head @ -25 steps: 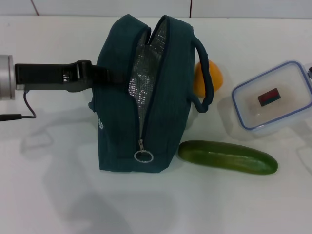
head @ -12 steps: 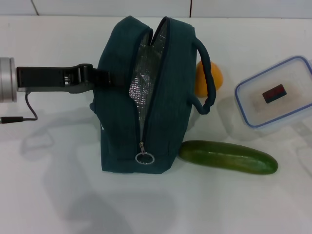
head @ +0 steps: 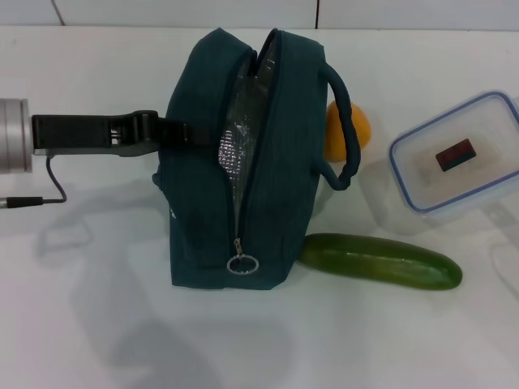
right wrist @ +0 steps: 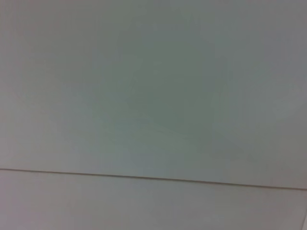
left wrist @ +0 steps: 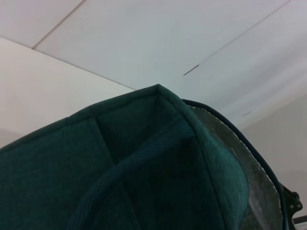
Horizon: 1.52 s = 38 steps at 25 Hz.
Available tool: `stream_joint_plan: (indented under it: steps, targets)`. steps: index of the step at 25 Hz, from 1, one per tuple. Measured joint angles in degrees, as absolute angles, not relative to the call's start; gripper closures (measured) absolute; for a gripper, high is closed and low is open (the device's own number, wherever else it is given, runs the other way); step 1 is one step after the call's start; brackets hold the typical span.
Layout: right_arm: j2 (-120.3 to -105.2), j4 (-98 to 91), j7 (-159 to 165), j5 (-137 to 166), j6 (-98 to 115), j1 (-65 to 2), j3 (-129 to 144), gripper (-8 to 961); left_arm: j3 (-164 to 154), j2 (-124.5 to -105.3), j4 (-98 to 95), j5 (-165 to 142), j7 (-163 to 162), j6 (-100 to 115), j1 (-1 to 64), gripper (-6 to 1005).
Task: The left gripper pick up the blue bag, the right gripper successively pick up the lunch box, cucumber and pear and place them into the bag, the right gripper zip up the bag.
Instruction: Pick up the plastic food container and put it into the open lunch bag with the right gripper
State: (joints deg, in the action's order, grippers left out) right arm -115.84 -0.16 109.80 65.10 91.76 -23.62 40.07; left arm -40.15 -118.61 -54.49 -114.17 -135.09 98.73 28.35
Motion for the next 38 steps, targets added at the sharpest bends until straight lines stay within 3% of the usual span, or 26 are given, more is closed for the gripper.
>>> stream_joint_plan:
  steps: [21,38]
  targets:
    - [-116.12,1.42,111.81,62.16,95.21,-23.76,40.07,857,-40.07,-118.66,-53.87,-114.17,-134.17,98.61,28.57,957]
    - [-116.2,6.0,114.06,59.33,103.71,-29.61,36.66,858,-40.21,-119.09,-53.83,-112.93,-133.33,98.49,28.74,957]
